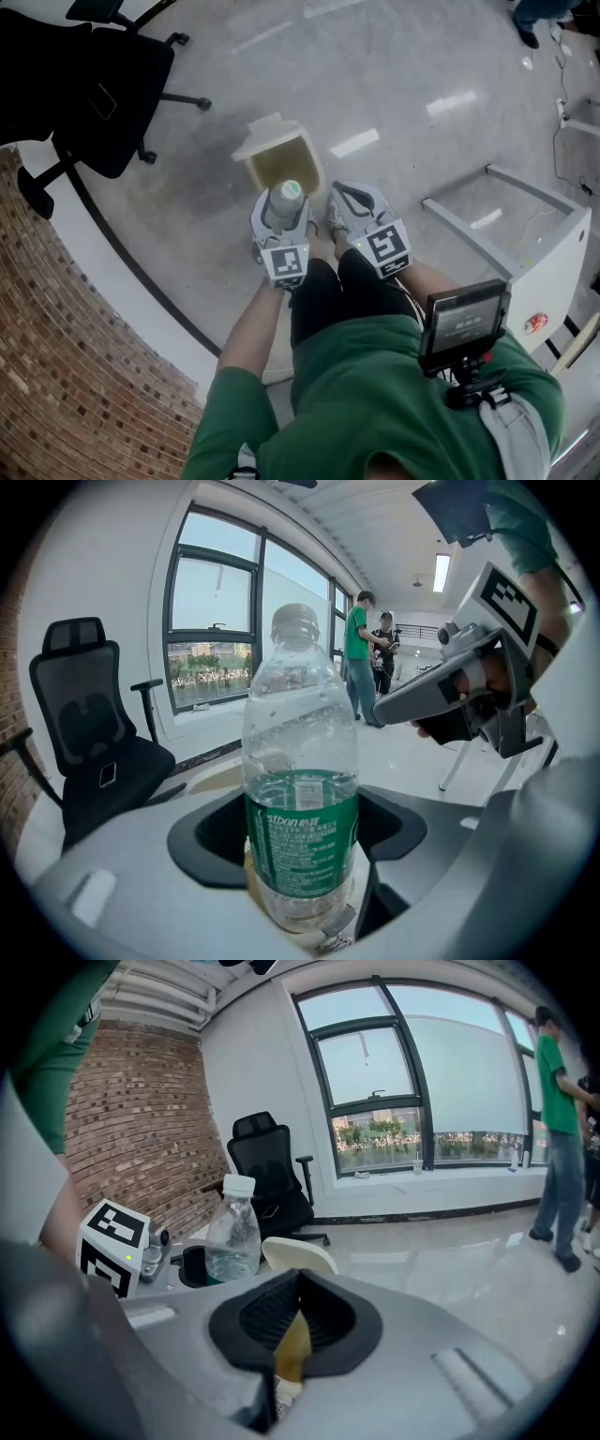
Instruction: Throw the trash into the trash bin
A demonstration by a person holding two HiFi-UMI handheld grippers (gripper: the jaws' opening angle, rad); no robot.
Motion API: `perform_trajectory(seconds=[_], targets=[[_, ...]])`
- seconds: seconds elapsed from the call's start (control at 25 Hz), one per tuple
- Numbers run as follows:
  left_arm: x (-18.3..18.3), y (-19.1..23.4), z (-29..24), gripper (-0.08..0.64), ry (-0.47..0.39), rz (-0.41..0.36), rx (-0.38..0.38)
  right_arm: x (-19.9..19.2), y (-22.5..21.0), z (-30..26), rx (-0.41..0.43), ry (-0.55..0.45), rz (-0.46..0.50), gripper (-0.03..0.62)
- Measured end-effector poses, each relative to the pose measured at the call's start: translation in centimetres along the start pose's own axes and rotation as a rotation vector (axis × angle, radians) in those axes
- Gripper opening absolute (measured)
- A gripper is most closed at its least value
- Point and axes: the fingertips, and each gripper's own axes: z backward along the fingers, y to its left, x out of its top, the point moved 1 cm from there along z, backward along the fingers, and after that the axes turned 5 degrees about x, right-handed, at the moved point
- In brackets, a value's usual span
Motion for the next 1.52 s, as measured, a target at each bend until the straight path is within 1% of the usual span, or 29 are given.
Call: perform_trajectory(seconds=[0.28,0.4,0.56,0.76,0.88,1.0,1.16,1.52], targets=[[-5.2,-0.4,-5.3,0.333,0.033,-0.015,-0.011,-5.0,-2.0,-2.7,-0.022,0.057,-0.043,0.003],[-7.7,-0.3,-7.2,0.333,0.081,-0.021,-0.010,-6.8,-2.7,-4.0,-0.023,0.078,-0.054,0.003],[-10.0,-0.4,-9.6,0.333,0.088,-0.032,-0.020,-9.2,-3.3,-5.6,-0.020,0.102,-0.057,0.003],[-13.8,-1.0,-11.9,0.333,0.117,-0.054,-0.032,-11.8,-4.0,-6.3,-0.030,0.127,-0.072,0.003],[-15.6,-1.3,-13.0,0.333,0.146,-0.041,-0.026,-13.1,-4.5,-6.1,-0.036,0.148,-0.080,0.003],[-16.9,-1.3,-14.0,0.334,0.176,-0.028,-0.027,-14.0,-4.7,-5.9,-0.044,0.162,-0.089,0.003],[-18.6,-1.0,-15.4,0.334,0.218,-0.039,-0.018,-14.6,-5.1,-5.6,-0.058,0.179,-0.106,0.003],[-20.4,-1.4,-16.5,0.339,0.334,-0.060,-0.047,-14.8,-5.3,-5.4,-0.074,0.184,-0.123,0.003]])
